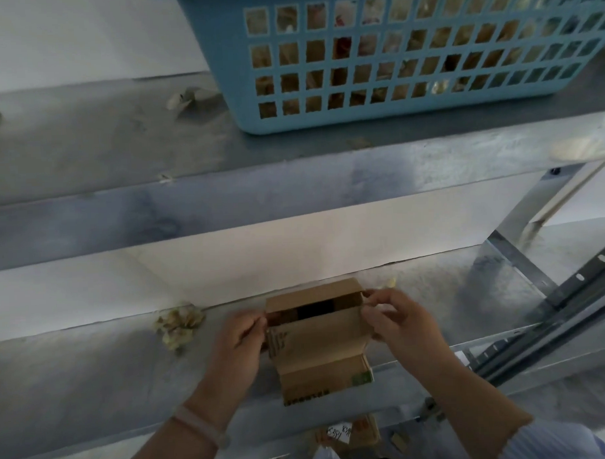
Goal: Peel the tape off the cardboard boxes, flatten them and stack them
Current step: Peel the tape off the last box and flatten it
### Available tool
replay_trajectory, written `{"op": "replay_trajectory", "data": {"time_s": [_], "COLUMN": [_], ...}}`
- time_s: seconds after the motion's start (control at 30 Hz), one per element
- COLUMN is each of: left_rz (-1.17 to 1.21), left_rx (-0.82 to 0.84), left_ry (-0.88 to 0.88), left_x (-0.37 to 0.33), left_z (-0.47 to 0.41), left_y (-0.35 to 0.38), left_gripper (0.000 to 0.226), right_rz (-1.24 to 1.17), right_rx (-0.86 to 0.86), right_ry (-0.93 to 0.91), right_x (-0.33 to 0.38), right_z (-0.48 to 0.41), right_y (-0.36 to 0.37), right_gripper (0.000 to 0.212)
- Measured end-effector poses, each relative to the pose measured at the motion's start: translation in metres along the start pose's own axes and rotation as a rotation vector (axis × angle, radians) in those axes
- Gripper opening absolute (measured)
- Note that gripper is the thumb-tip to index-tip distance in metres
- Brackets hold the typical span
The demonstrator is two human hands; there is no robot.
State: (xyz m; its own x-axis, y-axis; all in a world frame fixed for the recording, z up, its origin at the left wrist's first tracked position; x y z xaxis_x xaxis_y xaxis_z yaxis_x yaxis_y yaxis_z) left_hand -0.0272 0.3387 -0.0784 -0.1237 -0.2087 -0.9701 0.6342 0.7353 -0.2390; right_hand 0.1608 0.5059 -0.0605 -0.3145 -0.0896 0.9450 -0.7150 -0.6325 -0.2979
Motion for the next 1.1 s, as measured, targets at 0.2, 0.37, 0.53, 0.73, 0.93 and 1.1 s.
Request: {"op": "replay_trajectory", "data": {"time_s": [0.2, 0.37, 0.53, 0.73, 0.93, 1.1], "left_rz": [-0.328, -0.509, -0.572, -0.172, -0.263, -0.484], "left_rx": [0.301, 0.359, 0.190, 0.151, 0.266, 0.519], "left_ry": [0.006, -0.129, -0.131, -0.088, 0.250, 0.394], "left_x": [0.002, -0.009, -0.020, -0.019, -0.043, -0.022], "left_z": [-0.018, -0.019, -0.024, -0.011, 0.011, 0.033], "left_y": [0.006, 0.022, 0.036, 0.021, 0.012, 0.024], "left_gripper": [0.077, 0.119, 0.093, 0.057, 0.059, 0.069], "right_rz": [0.059, 0.529, 0.799, 0.513, -0.210, -0.669], "right_rx": [0.178, 0.402, 0.146, 0.091, -0.026, 0.129], "right_ry": [0.210, 0.067, 0.112, 0.125, 0.152, 0.369], "right_x": [0.000, 0.011, 0.014, 0.014, 0.005, -0.019], "right_z": [-0.013, -0.029, -0.034, -0.020, -0.018, -0.008], "right_y": [0.006, 0.021, 0.033, 0.016, -0.023, -0.019], "right_gripper": [0.015, 0.071, 0.079, 0.050, 0.054, 0.038]}}
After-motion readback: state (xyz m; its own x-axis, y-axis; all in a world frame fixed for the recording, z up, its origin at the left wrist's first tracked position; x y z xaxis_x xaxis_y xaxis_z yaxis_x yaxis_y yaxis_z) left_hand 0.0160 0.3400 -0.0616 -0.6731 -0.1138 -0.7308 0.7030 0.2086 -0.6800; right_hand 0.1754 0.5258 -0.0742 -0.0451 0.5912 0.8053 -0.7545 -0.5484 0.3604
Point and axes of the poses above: each hand's wrist, its own z-axis away from the middle knuckle, its own y-axis out of the palm, x = y × z, the point moved 6 cm from there along -z, towards the middle knuckle, and after that the axes turned 4 degrees about z, right-handed, at the moved point
